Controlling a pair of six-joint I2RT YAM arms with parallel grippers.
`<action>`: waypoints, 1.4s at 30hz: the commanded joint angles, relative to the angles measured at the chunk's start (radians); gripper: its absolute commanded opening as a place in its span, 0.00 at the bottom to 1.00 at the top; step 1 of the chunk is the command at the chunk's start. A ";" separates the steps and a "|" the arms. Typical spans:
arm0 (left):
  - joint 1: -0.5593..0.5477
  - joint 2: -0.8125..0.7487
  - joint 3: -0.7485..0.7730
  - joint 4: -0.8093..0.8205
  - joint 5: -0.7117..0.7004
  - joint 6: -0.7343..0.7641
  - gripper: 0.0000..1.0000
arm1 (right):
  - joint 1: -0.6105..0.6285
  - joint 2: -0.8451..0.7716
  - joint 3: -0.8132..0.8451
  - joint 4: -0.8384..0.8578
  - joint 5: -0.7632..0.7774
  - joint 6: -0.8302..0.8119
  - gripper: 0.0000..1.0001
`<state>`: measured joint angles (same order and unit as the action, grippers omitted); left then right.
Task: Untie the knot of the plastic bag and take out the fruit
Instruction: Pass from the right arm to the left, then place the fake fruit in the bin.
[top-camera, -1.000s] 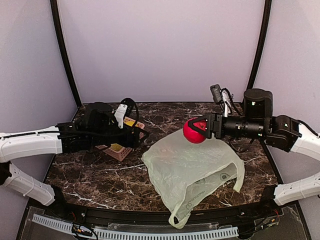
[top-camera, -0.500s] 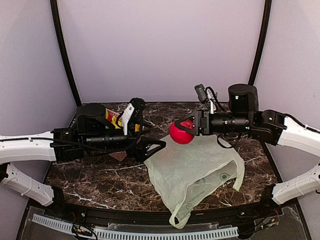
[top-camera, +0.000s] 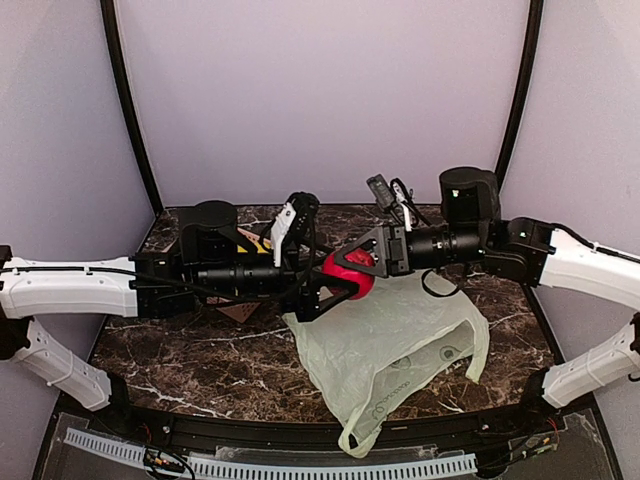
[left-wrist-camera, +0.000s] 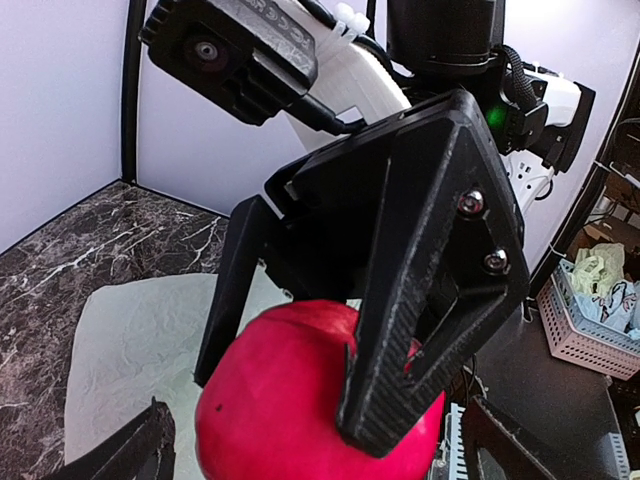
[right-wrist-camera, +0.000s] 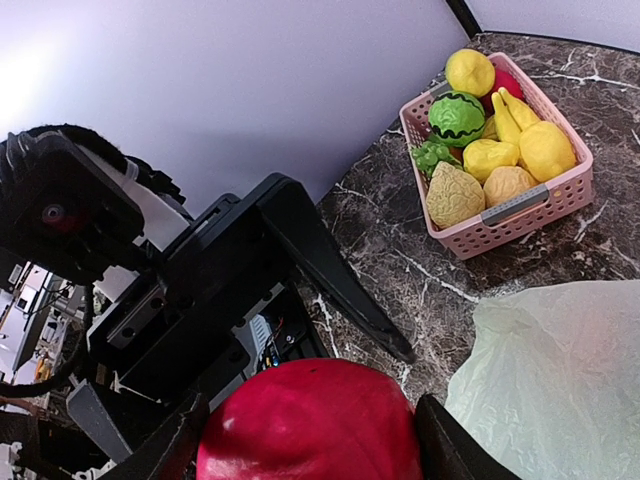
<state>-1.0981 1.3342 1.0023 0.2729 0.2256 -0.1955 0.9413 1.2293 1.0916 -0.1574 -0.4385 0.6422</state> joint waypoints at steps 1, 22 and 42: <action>-0.007 0.016 0.034 0.020 0.030 -0.014 0.99 | -0.004 0.009 0.040 0.042 -0.048 0.004 0.49; -0.009 0.015 0.028 0.017 0.015 -0.032 0.48 | -0.004 0.008 0.039 0.027 -0.038 -0.006 0.86; 0.516 -0.151 0.003 -0.596 -0.169 -0.066 0.44 | -0.041 -0.129 0.062 -0.328 0.519 0.004 0.99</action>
<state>-0.7841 1.2301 1.0126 -0.0994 0.1162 -0.2287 0.9085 1.1061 1.1557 -0.4191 -0.0017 0.6373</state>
